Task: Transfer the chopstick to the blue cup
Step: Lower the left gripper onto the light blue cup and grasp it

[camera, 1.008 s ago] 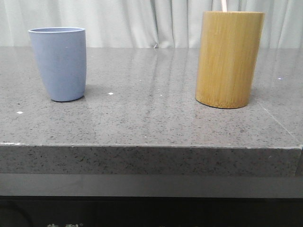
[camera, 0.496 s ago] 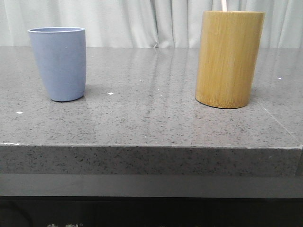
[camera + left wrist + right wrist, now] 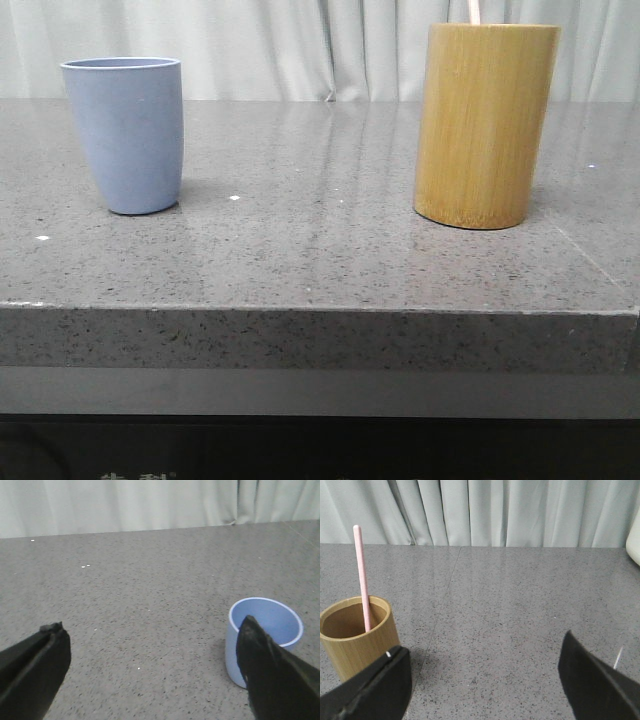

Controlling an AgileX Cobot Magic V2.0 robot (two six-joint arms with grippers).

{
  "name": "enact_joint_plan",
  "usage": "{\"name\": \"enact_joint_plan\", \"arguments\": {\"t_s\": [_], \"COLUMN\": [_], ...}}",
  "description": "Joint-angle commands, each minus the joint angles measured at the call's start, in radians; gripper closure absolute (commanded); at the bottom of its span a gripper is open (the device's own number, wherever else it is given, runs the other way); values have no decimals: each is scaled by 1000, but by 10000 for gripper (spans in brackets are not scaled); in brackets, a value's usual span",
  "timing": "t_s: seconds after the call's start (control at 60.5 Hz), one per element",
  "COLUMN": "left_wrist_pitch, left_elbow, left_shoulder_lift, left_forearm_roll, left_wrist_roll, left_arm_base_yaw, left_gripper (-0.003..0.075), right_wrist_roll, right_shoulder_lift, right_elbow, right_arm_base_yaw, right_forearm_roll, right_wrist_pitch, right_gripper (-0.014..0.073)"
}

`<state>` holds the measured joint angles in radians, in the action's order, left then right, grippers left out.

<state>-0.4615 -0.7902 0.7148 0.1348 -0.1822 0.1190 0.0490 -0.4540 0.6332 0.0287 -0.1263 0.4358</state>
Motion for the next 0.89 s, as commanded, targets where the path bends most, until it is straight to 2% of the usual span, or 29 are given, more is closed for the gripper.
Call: {"name": "enact_joint_plan", "arguments": {"t_s": [0.0, 0.198, 0.347, 0.628, 0.876], "left_wrist_pitch": [-19, -374, -543, -659, -671], "left_elbow": [-161, -489, -675, -833, -838], "left_shoulder_lift": [114, 400, 585, 797, 894], "left_forearm_roll": [9, 5, 5, 3, -10], "left_wrist_roll": [-19, -19, -9, 0, 0], "left_arm_base_yaw": [58, 171, 249, 382, 400], "left_gripper": [62, 62, 62, 67, 83], "right_wrist_roll": [5, 5, 5, 5, 5], "right_shoulder_lift": [-10, -10, -10, -10, -10], "right_elbow": [36, 36, 36, 36, 36], "right_arm_base_yaw": [4, 4, 4, 4, 4], "right_forearm_roll": [-1, -1, -1, -1, -1], "right_wrist_pitch": [-73, -73, -73, -73, -73], "right_gripper": [-18, -18, -18, -18, -18]}}
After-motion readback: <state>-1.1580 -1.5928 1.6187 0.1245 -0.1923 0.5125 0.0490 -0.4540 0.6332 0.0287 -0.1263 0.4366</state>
